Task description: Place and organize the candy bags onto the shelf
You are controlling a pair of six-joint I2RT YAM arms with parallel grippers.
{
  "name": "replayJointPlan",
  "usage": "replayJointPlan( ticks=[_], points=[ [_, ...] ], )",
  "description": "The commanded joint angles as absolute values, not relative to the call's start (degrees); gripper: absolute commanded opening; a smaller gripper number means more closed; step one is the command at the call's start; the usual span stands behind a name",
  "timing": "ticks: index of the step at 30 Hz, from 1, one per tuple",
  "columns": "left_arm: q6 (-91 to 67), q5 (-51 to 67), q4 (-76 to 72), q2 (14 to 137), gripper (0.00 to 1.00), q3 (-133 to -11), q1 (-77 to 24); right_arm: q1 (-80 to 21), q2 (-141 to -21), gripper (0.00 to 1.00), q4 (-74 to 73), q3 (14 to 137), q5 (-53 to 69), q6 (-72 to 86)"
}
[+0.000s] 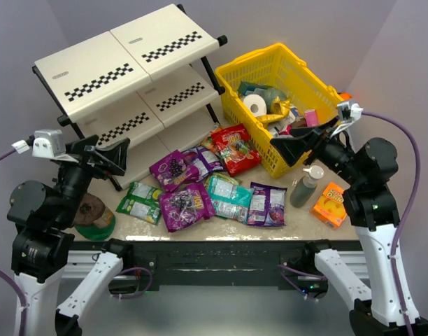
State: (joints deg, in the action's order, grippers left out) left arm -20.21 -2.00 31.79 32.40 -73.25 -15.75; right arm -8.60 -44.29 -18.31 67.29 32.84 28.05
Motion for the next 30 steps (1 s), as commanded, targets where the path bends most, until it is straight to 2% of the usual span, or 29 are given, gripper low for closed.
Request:
replayJointPlan(
  ticks=[1,3,6,7,10,14,17,21,30],
  points=[
    [-19.5,-4.0,28.3,29.7,1.0,-68.2,-15.5,-9.0,-47.3,0.99,-11.9,63.6,36.4,30.4],
    [-17.8,-2.2,26.5,28.9,1.0,-64.7,-15.5,-11.1,-48.9,0.99,-10.1,61.3,34.9,30.3],
    [-15.4,2.9,24.1,28.9,1.0,-59.9,-15.5,-22.9,-53.7,0.99,-9.3,60.5,23.4,27.0],
    [-15.0,3.8,23.7,29.1,1.0,-58.9,-15.5,-30.1,-55.3,0.99,-9.4,60.7,19.9,26.1],
    [-15.2,5.0,23.2,29.8,1.0,-55.6,-15.5,-38.6,-62.9,0.99,-8.7,61.4,12.8,24.7],
    [-17.4,3.1,21.2,28.5,1.0,-49.9,-15.5,-42.8,-70.7,0.99,-6.3,59.8,9.0,26.6],
    [-19.6,7.3,20.5,28.3,1.0,-46.0,-15.4,-45.2,-76.5,0.97,-2.3,56.4,8.4,31.6],
    [-22.8,11.9,20.3,29.0,0.93,-41.1,-15.5,-48.9,-83.0,0.91,-0.5,54.7,4.5,34.3],
    [-34.3,6.0,25.7,30.3,0.82,-35.0,-15.5,-51.7,-88.7,0.84,5.7,50.4,4.1,36.7]
  ],
)
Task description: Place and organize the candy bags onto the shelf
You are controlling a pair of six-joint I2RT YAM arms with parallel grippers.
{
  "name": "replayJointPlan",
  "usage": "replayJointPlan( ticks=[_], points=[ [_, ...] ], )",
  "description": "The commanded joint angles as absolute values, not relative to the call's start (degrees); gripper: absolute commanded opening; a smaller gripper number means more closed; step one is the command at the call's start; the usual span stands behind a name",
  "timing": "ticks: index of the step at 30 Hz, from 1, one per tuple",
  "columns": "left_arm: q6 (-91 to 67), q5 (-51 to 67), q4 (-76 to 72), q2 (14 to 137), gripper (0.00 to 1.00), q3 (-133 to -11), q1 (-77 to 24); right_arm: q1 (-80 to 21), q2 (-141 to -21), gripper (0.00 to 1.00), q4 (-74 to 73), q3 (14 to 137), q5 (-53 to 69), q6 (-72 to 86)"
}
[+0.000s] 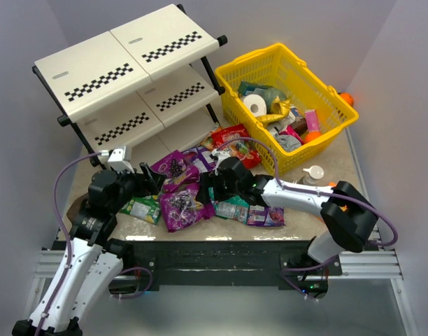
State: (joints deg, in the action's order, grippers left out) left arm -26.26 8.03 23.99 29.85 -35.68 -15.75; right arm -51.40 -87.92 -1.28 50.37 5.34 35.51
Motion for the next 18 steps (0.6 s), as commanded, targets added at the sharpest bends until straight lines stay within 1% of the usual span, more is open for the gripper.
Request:
replayJointPlan(
  ticks=[1,3,6,12,14,15,16,17,18],
  points=[
    [-35.9,6.0,26.1,30.6,0.81,-34.5,-15.5,-51.8,-89.1,0.84,6.1,50.4,4.5,36.6],
    [-41.3,4.8,26.5,31.0,0.78,-31.7,-15.5,-51.7,-90.4,0.84,7.2,50.9,6.1,35.9],
    [-46.2,4.2,26.7,32.5,0.77,-27.0,-15.5,-51.7,-93.2,0.84,7.7,52.1,8.3,35.2],
    [-50.3,11.4,19.8,32.2,0.7,-18.8,-15.5,-51.8,-97.2,0.84,8.4,52.6,11.2,35.2],
    [-50.7,12.7,18.6,32.0,0.65,-17.0,-15.5,-51.9,-97.4,0.82,8.7,52.4,11.7,35.2],
    [-50.6,13.4,18.5,32.1,0.64,-16.4,-15.5,-51.9,-97.5,0.79,9.0,52.3,11.9,35.2],
    [-50.5,13.9,18.3,32.2,0.61,-15.7,-15.5,-51.9,-97.6,0.77,9.1,52.3,12.1,35.2],
    [-50.6,14.1,18.0,32.3,0.59,-15.2,-15.5,-51.9,-97.7,0.76,9.2,52.3,12.7,35.3],
    [-50.6,14.8,17.8,32.4,0.59,-14.8,-15.5,-51.9,-97.8,0.69,9.3,52.4,13.1,35.4]
  ],
)
